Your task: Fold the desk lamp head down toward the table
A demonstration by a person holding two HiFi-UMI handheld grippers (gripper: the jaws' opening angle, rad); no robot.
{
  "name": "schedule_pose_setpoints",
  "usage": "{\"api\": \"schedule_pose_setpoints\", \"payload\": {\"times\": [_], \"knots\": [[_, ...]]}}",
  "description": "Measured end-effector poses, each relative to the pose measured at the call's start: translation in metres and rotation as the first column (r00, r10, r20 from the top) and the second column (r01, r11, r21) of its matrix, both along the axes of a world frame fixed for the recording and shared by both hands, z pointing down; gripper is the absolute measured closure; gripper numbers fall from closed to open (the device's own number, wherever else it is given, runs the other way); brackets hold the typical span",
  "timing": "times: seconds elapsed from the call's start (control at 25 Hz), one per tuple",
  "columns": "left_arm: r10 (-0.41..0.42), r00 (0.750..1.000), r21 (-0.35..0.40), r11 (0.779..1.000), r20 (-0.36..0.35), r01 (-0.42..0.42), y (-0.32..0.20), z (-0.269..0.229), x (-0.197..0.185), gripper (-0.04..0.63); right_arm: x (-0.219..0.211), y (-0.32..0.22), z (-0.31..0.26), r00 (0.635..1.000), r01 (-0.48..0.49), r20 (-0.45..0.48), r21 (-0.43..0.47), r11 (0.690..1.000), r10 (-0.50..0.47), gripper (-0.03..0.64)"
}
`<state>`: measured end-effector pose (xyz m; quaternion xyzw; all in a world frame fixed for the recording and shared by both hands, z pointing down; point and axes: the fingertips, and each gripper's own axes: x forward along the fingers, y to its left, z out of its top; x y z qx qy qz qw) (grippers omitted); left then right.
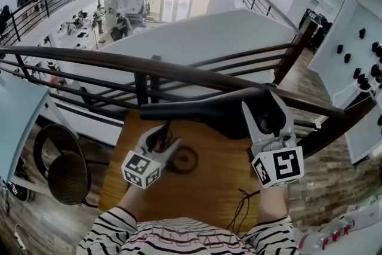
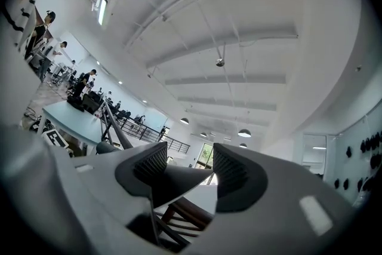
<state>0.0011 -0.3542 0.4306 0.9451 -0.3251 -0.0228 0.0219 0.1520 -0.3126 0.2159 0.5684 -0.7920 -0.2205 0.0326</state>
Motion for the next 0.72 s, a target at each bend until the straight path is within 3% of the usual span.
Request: {"api": "schedule_pose_setpoints", "payload": {"times": [0.72], "knots": [[0.067,0.997,0.0,0.998,0.025,-0.067,0.008,0.001,0.002,0.277,0.018,-0.001,0.053,0.989,-0.001,0.146,-0.113,0.994,0.018,0.39]]}}
